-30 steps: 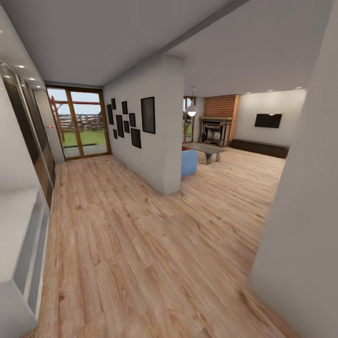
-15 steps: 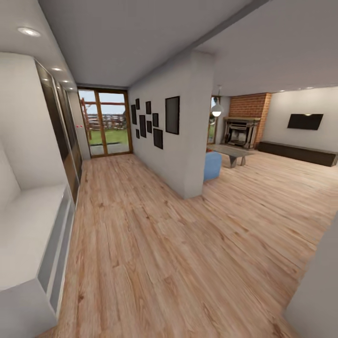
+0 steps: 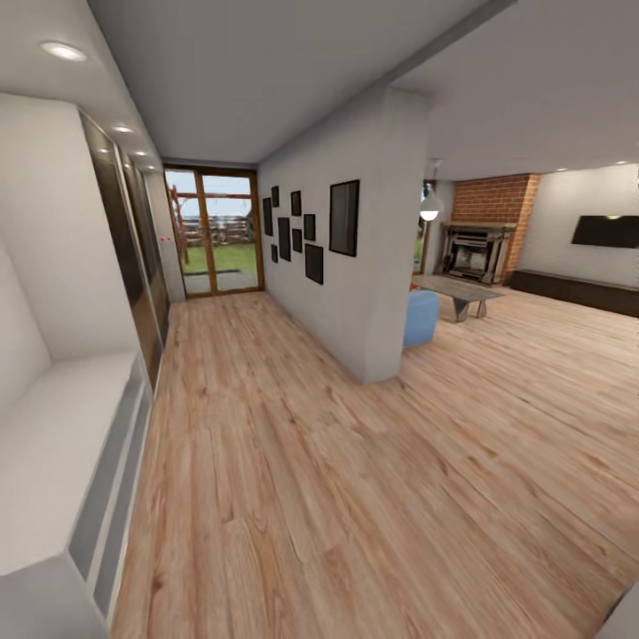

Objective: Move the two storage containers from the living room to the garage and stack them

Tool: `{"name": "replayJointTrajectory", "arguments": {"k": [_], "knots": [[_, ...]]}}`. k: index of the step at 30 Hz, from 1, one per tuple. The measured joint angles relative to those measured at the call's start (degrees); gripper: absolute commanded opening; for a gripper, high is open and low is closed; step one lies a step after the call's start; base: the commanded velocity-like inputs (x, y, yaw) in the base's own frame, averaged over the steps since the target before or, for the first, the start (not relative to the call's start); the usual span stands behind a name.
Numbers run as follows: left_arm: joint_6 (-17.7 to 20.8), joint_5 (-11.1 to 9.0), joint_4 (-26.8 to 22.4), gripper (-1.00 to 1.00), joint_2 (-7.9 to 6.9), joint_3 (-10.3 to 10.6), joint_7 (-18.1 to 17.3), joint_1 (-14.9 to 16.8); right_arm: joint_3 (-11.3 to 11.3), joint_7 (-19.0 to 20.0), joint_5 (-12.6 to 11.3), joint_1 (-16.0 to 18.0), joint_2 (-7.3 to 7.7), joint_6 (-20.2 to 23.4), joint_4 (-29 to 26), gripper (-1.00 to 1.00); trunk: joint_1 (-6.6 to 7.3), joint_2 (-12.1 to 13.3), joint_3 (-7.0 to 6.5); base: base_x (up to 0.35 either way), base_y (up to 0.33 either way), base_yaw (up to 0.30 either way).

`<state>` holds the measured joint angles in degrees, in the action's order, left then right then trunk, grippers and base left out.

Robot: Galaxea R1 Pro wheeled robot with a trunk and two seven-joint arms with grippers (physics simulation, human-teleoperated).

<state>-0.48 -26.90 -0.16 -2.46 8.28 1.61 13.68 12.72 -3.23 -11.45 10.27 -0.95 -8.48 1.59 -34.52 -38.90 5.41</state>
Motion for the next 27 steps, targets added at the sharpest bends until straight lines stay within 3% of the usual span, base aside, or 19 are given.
{"name": "replayJointTrajectory", "arguments": {"k": [27], "knots": [[-0.08,0.01,0.0,1.0,0.05,-0.07,0.09,0.01,0.13,0.08,0.36,0.0,0.02,0.31,0.04,1.0,0.0,0.0,0.0,0.323,0.0,-0.259]]}}
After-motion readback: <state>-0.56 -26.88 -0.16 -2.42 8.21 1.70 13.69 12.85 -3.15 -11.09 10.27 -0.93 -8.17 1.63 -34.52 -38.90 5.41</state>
